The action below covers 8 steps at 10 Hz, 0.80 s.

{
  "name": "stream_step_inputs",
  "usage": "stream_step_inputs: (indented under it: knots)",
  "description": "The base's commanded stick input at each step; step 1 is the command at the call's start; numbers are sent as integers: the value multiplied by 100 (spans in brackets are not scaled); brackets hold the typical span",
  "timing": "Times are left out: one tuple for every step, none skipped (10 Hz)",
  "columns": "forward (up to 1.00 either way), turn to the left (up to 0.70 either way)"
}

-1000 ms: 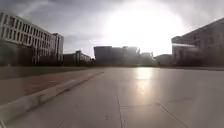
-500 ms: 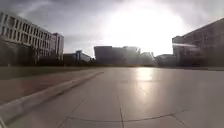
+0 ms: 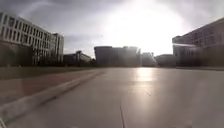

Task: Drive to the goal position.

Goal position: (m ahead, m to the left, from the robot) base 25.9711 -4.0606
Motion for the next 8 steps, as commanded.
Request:
stream_step_inputs:
  knots:
    - [70,0]
    - [70,0]
    - [70,0]
    - [70,0]
    - [70,0]
    - [70,0]
    - [70,0]
    - [70,0]
